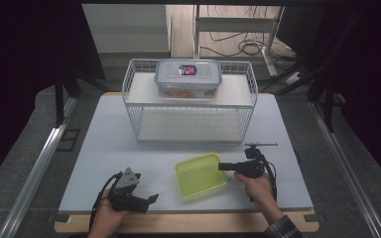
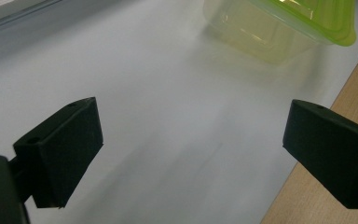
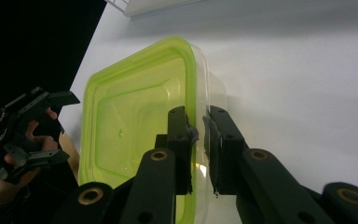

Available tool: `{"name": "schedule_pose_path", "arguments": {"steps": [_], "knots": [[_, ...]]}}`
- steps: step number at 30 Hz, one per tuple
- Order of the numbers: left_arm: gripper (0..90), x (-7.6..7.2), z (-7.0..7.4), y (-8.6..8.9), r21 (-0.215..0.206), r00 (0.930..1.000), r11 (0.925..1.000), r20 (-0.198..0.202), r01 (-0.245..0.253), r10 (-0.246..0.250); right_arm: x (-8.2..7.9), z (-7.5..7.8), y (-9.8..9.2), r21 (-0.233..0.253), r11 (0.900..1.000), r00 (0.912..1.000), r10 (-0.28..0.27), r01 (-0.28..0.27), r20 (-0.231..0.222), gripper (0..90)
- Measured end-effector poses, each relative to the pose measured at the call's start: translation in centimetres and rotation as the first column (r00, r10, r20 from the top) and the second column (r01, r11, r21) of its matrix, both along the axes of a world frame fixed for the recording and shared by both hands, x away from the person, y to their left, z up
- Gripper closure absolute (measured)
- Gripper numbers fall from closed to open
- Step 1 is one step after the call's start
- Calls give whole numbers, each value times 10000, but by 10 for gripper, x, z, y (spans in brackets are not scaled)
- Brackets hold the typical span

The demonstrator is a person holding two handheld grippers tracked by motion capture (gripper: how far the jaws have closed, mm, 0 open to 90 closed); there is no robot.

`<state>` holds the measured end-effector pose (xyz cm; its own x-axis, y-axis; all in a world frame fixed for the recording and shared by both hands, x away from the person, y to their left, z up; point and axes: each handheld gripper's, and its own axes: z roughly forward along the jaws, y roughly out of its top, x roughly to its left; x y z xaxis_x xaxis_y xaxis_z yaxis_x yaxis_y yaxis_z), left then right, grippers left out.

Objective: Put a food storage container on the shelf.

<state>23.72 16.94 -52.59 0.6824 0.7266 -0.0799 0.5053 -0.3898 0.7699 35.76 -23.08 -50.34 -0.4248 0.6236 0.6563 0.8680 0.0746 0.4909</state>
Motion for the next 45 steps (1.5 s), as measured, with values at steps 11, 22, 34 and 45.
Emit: {"name": "schedule_pose_path", "arguments": {"steps": [11, 22, 34, 45], "knots": [[47, 0, 0, 1, -13, 10000, 10000, 43, -54, 54, 2, 20, -8, 668, 9977, 9990, -170, 143, 414, 801], [47, 0, 1, 1, 13, 10000, 10000, 46, -51, 51, 4, 40, -12, 1161, 9930, 9969, -321, 236, 722, 801], [47, 0, 0, 1, 1, 10000, 10000, 40, -63, 63, 9, 74, -14, 1646, 9858, 9932, -500, 322, 1052, 801], [47, 0, 1, 2, -17, 10000, 10000, 37, -77, 77, 19, 110, -11, 1897, 9812, 9863, -638, 343, 1519, 801]]}}
